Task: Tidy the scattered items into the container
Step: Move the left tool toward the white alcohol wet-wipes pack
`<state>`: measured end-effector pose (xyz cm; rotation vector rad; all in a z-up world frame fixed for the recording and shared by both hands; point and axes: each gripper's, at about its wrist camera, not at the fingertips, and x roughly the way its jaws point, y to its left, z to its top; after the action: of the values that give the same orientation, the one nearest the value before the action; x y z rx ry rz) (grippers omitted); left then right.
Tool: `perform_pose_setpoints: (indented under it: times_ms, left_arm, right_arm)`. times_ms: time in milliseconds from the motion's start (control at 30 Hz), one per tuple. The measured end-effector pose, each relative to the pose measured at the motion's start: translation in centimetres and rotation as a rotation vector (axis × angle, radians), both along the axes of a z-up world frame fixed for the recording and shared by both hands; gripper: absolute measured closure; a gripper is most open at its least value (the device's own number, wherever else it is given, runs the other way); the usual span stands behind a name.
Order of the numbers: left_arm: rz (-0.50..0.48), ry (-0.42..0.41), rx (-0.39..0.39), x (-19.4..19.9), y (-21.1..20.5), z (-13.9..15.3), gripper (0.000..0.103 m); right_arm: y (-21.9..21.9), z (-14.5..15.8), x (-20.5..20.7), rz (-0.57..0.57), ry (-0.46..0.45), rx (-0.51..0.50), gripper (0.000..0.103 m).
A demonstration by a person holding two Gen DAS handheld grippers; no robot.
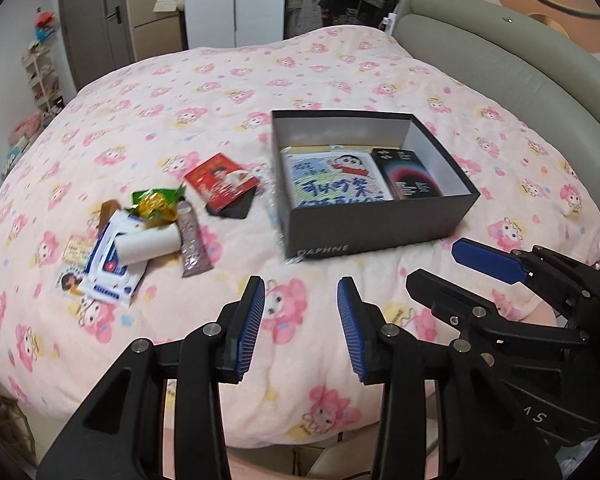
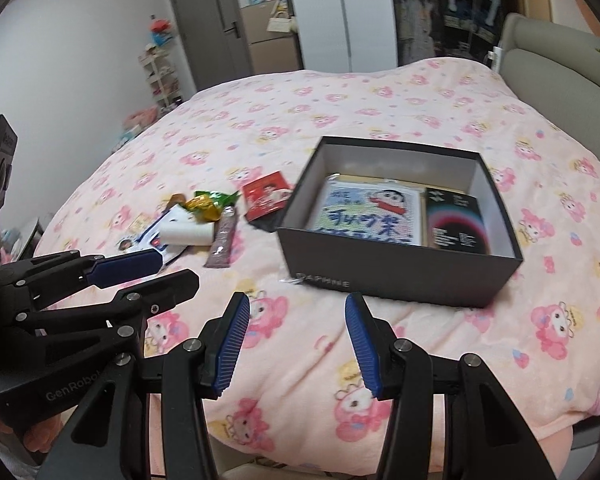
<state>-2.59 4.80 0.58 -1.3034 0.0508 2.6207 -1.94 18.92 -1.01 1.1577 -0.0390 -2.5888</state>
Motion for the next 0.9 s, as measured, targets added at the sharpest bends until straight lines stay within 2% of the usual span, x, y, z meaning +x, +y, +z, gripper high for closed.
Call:
perform_pose_setpoints:
  times_ms: [133,300,467,567,700,767,900]
  left_arm:
    - [0.067,-0.013,0.002,0.4,-2.4,-0.9,0.065]
    - [0.215,-0.029,0.048,1.3,-6.7,-2.5,0.065]
    - [0.313,-0.030,0.057,2.0,-11.0,-3.7,0.065]
    - [0.369,-0.041,0.080,2.0,-13.5,-4.8,0.065]
    - [0.431,-0.054,0.127,1.8,-16.0,-6.3,0.065]
    - [0.498,-0.057,0.171,1.7,-17.2,-7.5,0.065]
    - [0.567,-0.071,0.226,1.3,-18.4,-9.9,0.067]
  right_arm:
    - [-2.2,-0.6,0.2,0.037,-0.007,0.011,0.057]
    - [-6.1,-1.4,-0.7,0.130,-0.009,0.029,0.057]
    - [-10.5,-2.8,-1.6,0.240,-0.042,0.005,0.057]
    - [-12.8,-3.5,-2.2,0.258,-0.047,-0.004,0.057]
    - [-15.0,-4.8,-3.3,0.289,-0.093,-0.023,0.057]
    - [-16.1,-5.6,-3.9,0.307,-0.117,-0.033,0.057]
    - [-17.5,-7.4,-5.2,0.296,-0.145,-0.026,0.057]
